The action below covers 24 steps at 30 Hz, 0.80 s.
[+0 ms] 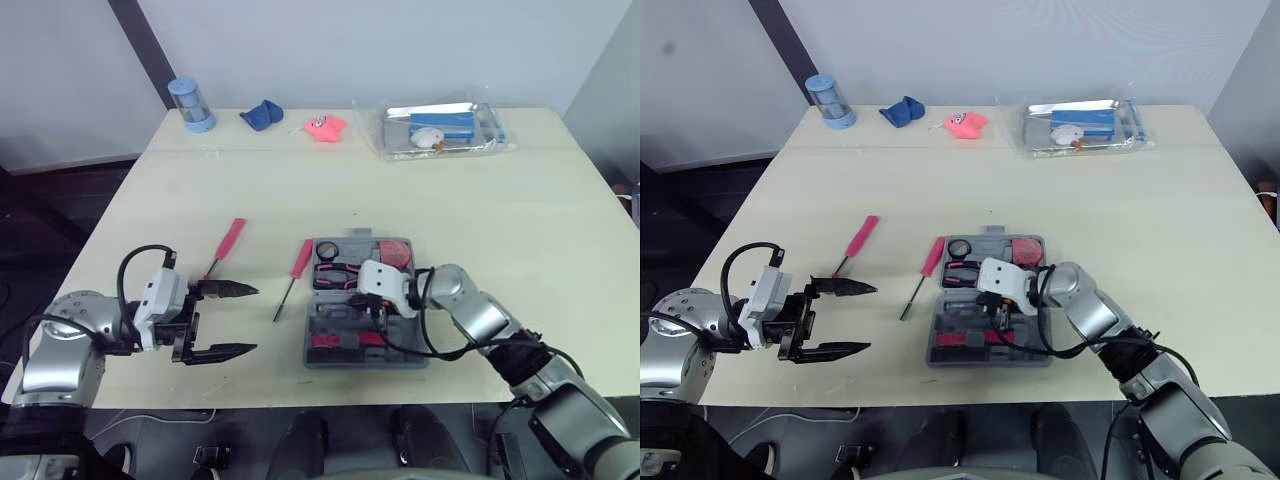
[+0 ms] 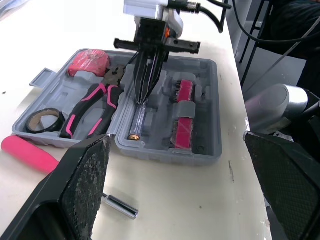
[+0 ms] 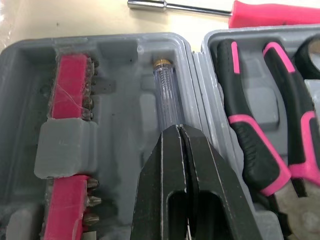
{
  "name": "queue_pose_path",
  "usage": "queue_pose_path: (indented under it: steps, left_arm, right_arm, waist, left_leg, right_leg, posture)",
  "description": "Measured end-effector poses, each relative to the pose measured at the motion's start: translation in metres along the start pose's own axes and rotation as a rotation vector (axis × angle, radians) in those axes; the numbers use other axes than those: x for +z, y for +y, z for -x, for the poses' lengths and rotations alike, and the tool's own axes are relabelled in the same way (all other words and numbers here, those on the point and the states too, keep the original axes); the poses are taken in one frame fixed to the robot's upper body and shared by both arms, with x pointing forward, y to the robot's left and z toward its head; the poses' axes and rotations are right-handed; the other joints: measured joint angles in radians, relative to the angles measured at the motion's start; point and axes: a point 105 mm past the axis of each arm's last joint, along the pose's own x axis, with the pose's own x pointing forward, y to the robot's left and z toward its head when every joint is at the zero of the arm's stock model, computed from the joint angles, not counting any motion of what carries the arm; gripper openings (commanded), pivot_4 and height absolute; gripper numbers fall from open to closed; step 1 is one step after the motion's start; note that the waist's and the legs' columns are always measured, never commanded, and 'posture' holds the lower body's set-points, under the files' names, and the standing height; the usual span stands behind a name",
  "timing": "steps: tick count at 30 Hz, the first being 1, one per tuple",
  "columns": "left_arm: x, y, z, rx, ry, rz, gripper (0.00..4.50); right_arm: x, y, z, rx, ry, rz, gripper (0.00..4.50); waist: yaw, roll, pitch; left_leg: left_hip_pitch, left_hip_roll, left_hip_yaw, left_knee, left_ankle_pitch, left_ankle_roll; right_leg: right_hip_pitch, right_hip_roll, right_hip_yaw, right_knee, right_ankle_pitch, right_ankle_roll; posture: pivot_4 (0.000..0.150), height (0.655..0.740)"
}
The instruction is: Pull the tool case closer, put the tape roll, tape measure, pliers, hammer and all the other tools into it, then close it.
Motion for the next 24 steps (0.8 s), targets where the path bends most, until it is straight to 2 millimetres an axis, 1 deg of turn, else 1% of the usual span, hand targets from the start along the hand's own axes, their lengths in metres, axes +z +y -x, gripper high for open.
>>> queue_pose_path:
  steps: [10,16,18,21,23,24]
  left_arm:
    - [-0.001,0.000,0.000,0.003,-0.002,0.003,4.50]
    - [-0.003,0.001,-0.001,0.052,-0.038,0.040,4.50]
    - [-0.004,0.002,0.002,0.084,-0.052,0.057,4.50]
    - [-0.007,0.004,0.005,0.156,-0.087,0.104,4.50]
    - [-0.010,0.004,0.007,0.204,-0.100,0.133,4.50]
    - [-0.013,0.004,0.009,0.232,-0.102,0.151,4.50]
  right_arm:
    - [-0.007,0.001,-0.001,0.002,0.022,0.002,0.03]
    - [-0.008,0.001,0.007,-0.055,-0.100,-0.106,0.03]
    - [-0.004,-0.002,0.016,-0.083,-0.166,-0.141,0.03]
    - [0.014,-0.016,0.044,-0.191,-0.315,-0.148,0.03]
    - [0.022,-0.024,0.064,-0.266,-0.389,-0.162,0.03]
    - [0.023,-0.028,0.075,-0.303,-0.417,-0.178,0.03]
  waist:
    - [0.002,0.000,0.000]
    - [0.004,0.000,0.000]
    - [0.004,0.000,0.000]
    - [0.002,0.001,0.000]
    - [0.003,0.000,0.000]
    - [0.004,0.000,0.000]
  left_leg:
    - [0.009,0.000,0.001,-0.001,0.000,0.000]
    - [0.008,0.000,0.000,0.000,0.000,0.000]
    - [0.007,0.000,0.000,0.000,0.000,0.000]
    - [0.007,0.000,0.000,-0.001,0.000,0.000]
    - [0.007,0.000,0.000,-0.001,0.000,0.000]
    - [0.007,0.000,0.000,-0.001,0.000,0.000]
  right_leg:
    - [0.010,0.000,0.001,0.000,0.000,0.000]
    - [0.009,0.000,0.000,-0.001,0.000,0.000]
    - [0.008,0.000,0.001,-0.001,0.000,0.000]
    - [0.008,0.000,0.001,-0.001,0.000,0.000]
    - [0.008,0.000,0.001,-0.001,0.000,0.000]
    - [0.008,0.000,0.001,-0.001,0.000,0.000]
  posture:
    - [0.150,0.7400]
    - [0.150,0.7400]
    - [0.150,0.7400]
    - [0.150,0.7400]
    - [0.150,0.7400]
    - [0.150,0.7400]
